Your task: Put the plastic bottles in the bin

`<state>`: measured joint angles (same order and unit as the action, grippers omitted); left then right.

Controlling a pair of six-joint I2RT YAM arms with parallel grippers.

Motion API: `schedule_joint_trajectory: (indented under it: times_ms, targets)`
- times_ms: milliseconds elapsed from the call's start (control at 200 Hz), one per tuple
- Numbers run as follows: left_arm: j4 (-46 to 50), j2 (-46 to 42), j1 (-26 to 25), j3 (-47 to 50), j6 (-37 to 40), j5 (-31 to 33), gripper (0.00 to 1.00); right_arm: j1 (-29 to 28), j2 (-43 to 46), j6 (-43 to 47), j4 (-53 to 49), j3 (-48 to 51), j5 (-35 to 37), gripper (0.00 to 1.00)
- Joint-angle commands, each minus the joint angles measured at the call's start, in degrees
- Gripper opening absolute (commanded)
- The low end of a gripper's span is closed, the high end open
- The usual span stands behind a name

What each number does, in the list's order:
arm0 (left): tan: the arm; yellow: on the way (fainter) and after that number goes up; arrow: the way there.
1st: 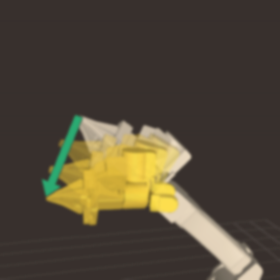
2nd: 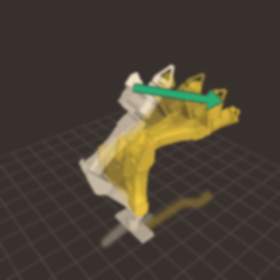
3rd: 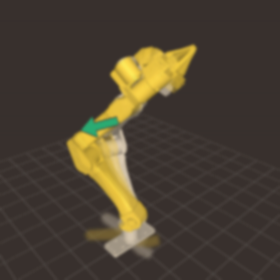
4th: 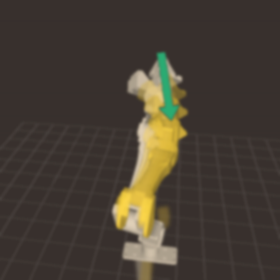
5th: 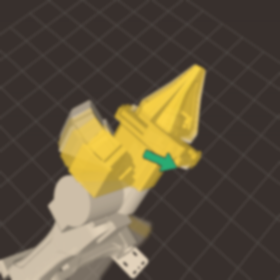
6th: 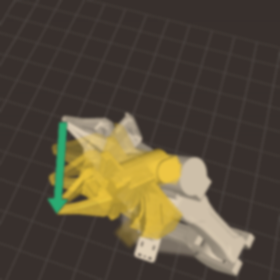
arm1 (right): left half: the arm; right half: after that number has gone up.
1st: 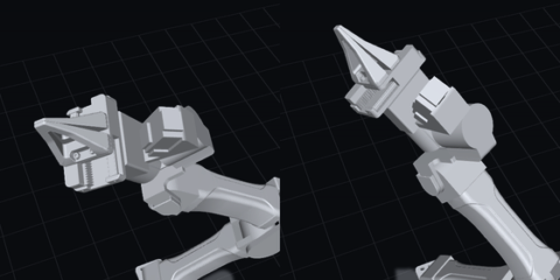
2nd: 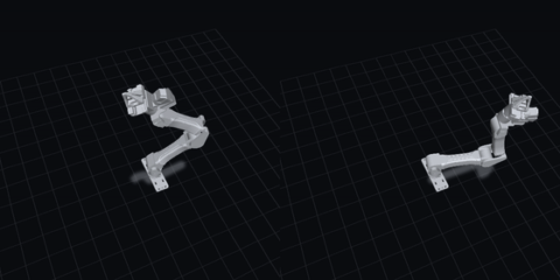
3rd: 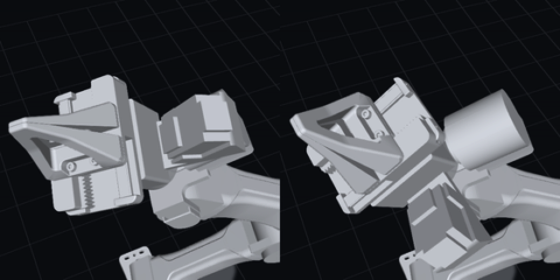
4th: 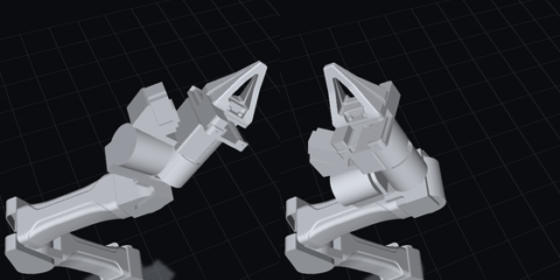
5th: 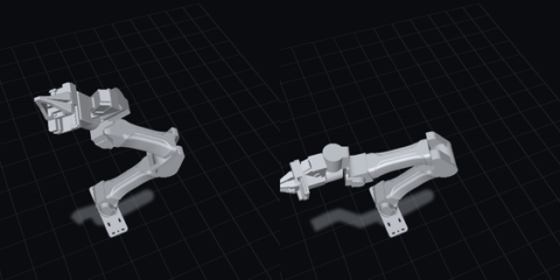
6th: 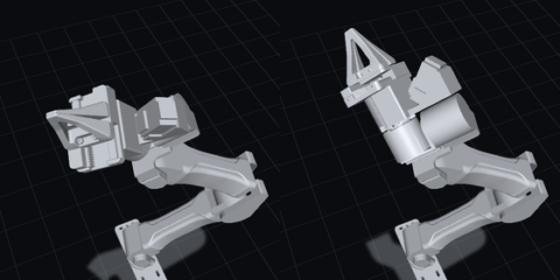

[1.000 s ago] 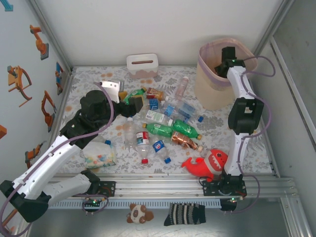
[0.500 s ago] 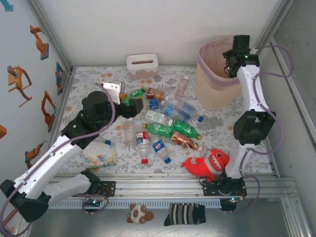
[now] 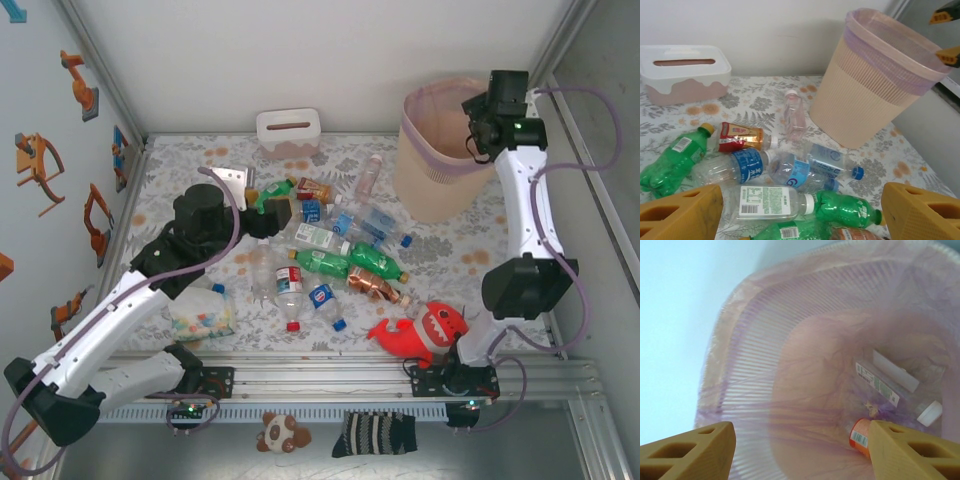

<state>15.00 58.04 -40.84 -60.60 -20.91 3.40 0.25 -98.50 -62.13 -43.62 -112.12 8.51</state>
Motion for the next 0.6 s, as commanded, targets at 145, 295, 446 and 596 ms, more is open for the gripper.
schedule_joint_trajectory:
  times_ms: [145, 295, 446, 596]
  targets:
    - [7.91, 2.63, 2.08, -0.91, -2.77, 7.48, 0.83, 0.45, 11.97, 9.79, 8.9, 10.22, -3.76, 0.66]
    - [13.01, 5.08, 5.16, -1.72, -4.78, 5.86, 0.83, 0.45, 16.6, 15.47, 8.46, 14.95, -4.38, 0.64]
    - [16.32, 7.35, 7.45, -0.98, -7.34, 2.58, 0.82, 0.53, 21.0, 19.45, 7.43, 20.53, -3.23, 0.64]
    - [18.53, 10.12, 8.36, 0.51, -9.39, 0.19, 0.82, 0.47, 24.36, 21.12, 6.05, 25.73, -2.26, 0.64]
